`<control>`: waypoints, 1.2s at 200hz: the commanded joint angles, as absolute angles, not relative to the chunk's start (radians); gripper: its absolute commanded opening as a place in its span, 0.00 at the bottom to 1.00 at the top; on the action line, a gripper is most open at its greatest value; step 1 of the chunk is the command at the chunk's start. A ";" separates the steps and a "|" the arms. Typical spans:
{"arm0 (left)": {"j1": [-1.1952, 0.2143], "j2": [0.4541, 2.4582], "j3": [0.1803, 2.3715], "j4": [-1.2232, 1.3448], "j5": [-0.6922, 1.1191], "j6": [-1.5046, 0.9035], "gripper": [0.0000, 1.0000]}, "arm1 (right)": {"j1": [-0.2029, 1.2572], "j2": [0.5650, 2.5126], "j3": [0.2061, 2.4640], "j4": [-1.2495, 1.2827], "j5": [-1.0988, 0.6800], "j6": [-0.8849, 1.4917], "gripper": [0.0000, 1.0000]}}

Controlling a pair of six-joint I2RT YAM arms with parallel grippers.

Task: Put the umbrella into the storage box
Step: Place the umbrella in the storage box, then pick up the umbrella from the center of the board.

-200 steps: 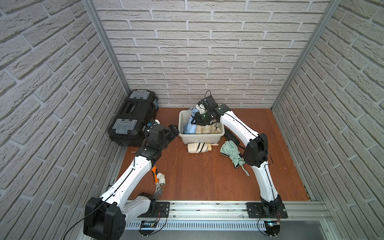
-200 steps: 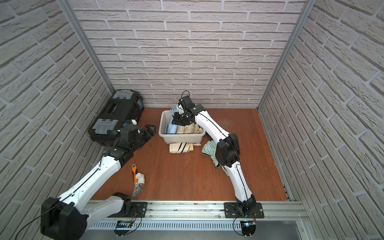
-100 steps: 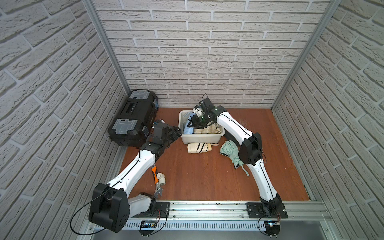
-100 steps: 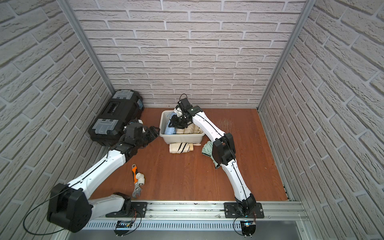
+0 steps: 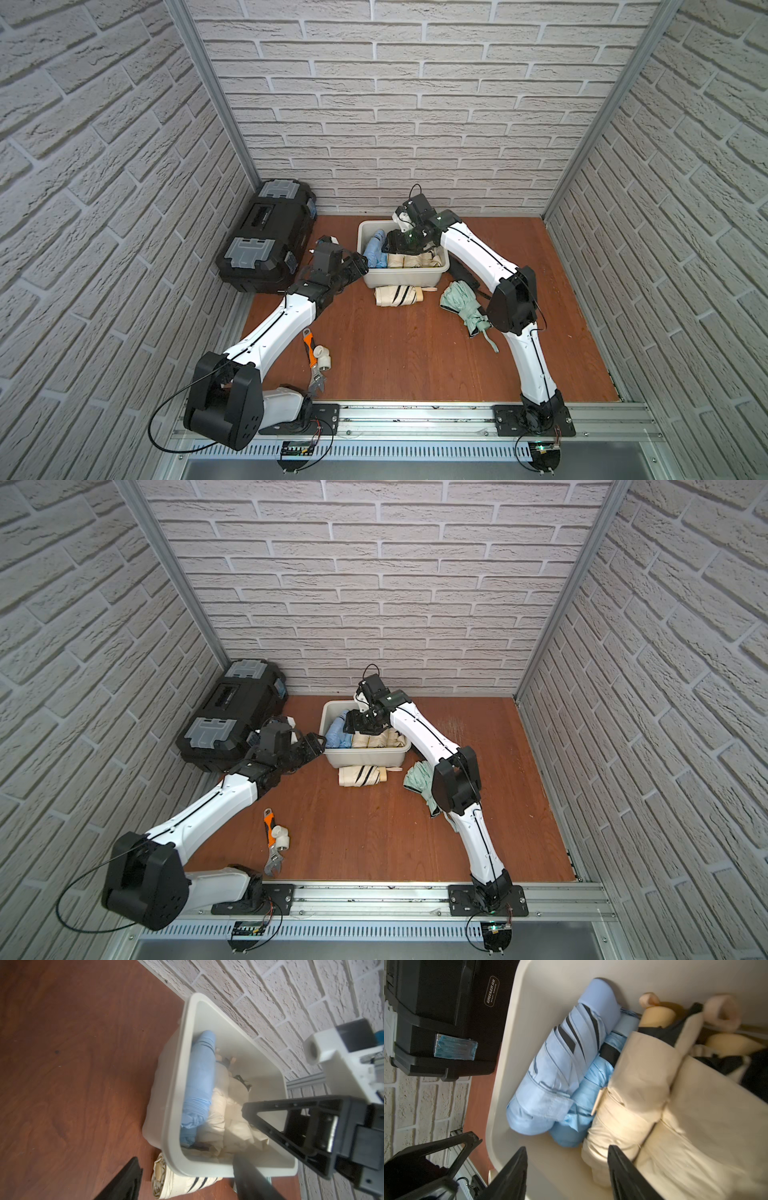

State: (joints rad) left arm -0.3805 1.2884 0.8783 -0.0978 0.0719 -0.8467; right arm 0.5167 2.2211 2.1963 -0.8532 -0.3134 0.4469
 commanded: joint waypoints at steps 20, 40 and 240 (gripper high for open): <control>-0.522 1.346 0.960 -0.096 0.060 -0.525 0.76 | 0.514 1.889 1.891 -0.621 -0.176 0.294 0.64; -0.553 1.372 0.971 -0.094 0.061 -0.523 0.76 | 0.512 1.773 1.746 -0.573 -0.093 0.279 0.64; -0.853 1.676 1.115 -0.471 -0.371 0.367 0.93 | 0.380 1.142 1.118 -0.643 0.246 0.544 0.61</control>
